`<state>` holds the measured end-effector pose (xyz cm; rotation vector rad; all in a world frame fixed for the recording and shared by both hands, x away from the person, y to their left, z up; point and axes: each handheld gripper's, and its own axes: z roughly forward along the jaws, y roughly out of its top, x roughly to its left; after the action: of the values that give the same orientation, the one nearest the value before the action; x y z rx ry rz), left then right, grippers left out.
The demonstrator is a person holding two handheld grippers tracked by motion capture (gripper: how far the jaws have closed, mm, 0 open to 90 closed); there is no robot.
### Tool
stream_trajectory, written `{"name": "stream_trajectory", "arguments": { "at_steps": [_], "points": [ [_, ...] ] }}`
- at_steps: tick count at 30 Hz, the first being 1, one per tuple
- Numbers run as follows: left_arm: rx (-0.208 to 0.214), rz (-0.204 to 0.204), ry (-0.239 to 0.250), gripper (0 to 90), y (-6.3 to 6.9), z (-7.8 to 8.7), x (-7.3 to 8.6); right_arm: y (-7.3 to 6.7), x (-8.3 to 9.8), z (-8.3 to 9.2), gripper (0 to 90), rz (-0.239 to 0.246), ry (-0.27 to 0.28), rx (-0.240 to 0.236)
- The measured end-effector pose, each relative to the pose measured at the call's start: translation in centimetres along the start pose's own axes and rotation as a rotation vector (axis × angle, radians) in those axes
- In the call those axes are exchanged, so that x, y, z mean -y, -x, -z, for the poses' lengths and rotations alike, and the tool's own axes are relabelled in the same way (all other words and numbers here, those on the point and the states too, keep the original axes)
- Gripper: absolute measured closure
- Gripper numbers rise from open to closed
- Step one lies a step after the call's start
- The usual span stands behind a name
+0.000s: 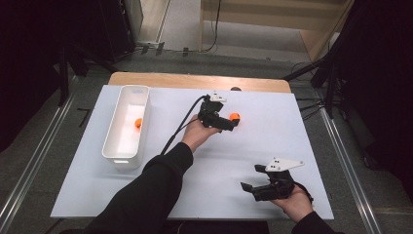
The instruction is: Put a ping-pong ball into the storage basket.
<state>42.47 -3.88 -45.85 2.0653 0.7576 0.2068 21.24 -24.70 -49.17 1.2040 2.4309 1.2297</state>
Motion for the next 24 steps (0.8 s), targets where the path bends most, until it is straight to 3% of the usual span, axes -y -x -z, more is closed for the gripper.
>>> {"name": "stream_trajectory", "arguments": {
  "at_steps": [7,12,18,24],
  "points": [
    [-0.003,-0.014,-0.013,4.7,0.2,-0.9,-0.4,0.0,0.0,0.0,12.3,0.000,0.003,-0.001],
    [0.002,0.021,0.016,4.7,0.0,-1.6,-0.5,0.0,0.0,0.0,12.3,0.001,0.003,-0.001],
    [-0.017,-0.009,-0.018,4.7,0.1,-2.5,-1.0,0.0,-0.1,0.1,12.3,0.003,0.007,0.000],
    [-0.022,-0.001,0.003,4.8,-0.2,-3.2,-1.2,0.0,0.0,0.1,12.3,0.006,0.008,-0.003]
  ]
}}
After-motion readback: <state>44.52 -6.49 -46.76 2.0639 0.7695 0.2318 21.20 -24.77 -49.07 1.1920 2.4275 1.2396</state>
